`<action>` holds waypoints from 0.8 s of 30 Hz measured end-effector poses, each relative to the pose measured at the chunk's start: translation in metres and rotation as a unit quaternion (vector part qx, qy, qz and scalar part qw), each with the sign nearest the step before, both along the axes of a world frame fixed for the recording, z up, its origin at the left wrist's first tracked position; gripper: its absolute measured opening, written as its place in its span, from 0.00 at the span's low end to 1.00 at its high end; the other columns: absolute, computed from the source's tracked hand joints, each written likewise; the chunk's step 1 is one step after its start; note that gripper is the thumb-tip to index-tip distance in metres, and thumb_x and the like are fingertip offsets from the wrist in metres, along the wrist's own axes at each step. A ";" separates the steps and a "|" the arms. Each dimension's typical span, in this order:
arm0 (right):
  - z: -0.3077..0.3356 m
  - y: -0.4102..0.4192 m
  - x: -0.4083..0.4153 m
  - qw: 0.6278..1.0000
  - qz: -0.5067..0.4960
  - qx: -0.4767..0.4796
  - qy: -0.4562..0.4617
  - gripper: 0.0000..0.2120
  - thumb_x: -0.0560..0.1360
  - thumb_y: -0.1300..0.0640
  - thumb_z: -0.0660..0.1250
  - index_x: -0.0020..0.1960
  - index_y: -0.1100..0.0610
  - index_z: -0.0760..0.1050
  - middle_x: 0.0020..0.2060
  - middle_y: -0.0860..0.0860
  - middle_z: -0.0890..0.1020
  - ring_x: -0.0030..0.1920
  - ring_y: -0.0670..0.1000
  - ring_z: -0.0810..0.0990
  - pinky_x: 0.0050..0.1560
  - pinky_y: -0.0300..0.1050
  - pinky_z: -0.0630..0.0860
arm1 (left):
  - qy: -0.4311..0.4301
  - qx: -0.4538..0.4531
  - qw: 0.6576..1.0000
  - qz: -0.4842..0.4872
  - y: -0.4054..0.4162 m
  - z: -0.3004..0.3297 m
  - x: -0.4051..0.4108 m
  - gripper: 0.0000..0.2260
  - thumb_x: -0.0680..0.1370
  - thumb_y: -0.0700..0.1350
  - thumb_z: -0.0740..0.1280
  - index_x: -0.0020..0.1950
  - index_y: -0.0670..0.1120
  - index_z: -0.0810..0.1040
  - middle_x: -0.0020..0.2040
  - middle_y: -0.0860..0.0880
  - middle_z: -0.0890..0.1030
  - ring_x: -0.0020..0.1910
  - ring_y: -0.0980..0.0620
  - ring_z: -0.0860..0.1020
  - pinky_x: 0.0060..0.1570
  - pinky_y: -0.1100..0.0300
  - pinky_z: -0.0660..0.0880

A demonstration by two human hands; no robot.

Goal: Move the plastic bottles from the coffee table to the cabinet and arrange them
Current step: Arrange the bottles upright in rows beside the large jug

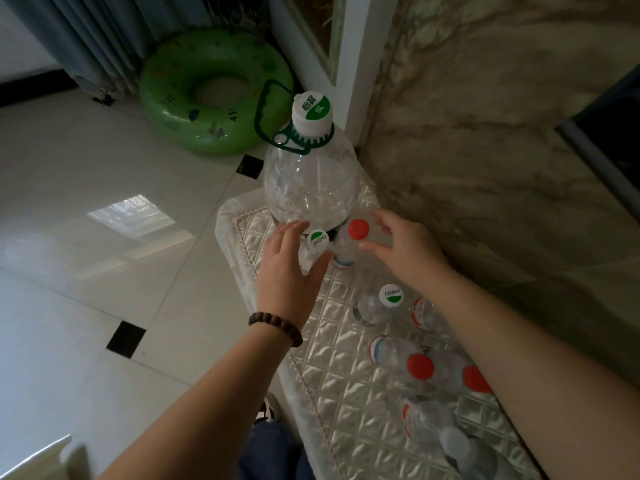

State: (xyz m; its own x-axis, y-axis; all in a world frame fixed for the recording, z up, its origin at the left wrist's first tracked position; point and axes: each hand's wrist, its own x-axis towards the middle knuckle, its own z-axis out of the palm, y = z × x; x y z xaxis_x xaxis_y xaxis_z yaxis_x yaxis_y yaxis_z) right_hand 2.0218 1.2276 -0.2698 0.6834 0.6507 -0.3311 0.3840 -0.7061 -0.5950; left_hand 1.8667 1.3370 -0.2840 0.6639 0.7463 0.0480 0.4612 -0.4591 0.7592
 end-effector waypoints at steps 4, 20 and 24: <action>0.018 -0.035 0.001 0.999 -0.029 0.036 0.004 0.27 0.71 0.47 0.71 0.68 0.50 0.69 0.63 0.53 0.77 0.64 0.52 0.75 0.63 0.51 0.73 | -0.045 0.013 0.998 -0.044 -0.024 0.020 -0.012 0.18 0.73 0.47 0.72 0.61 0.46 0.75 0.60 0.49 0.77 0.59 0.51 0.74 0.58 0.61 0.70; 0.023 -0.143 -0.020 0.996 -0.084 0.003 -0.030 0.27 0.72 0.52 0.71 0.69 0.53 0.69 0.67 0.51 0.73 0.66 0.50 0.70 0.60 0.38 0.64 | 0.106 -0.111 0.983 -0.104 -0.104 -0.017 0.025 0.16 0.73 0.50 0.71 0.57 0.48 0.74 0.54 0.47 0.79 0.53 0.47 0.77 0.49 0.56 0.73; 0.011 -0.150 -0.022 0.995 -0.096 -0.029 -0.009 0.30 0.71 0.52 0.72 0.70 0.51 0.67 0.67 0.53 0.73 0.67 0.53 0.71 0.63 0.47 0.70 | 0.079 -0.095 0.989 -0.076 -0.098 -0.017 0.014 0.15 0.72 0.49 0.72 0.56 0.48 0.75 0.52 0.47 0.81 0.51 0.47 0.78 0.46 0.56 0.74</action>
State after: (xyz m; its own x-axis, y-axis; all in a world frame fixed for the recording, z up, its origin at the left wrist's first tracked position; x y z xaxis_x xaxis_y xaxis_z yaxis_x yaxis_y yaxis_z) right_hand 2.0003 1.0778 -0.2585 0.7995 0.4874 -0.3511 0.2485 -0.8004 -0.5455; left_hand 1.8805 1.2395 -0.3008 0.7573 0.6223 -0.1982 0.5182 -0.3879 0.7623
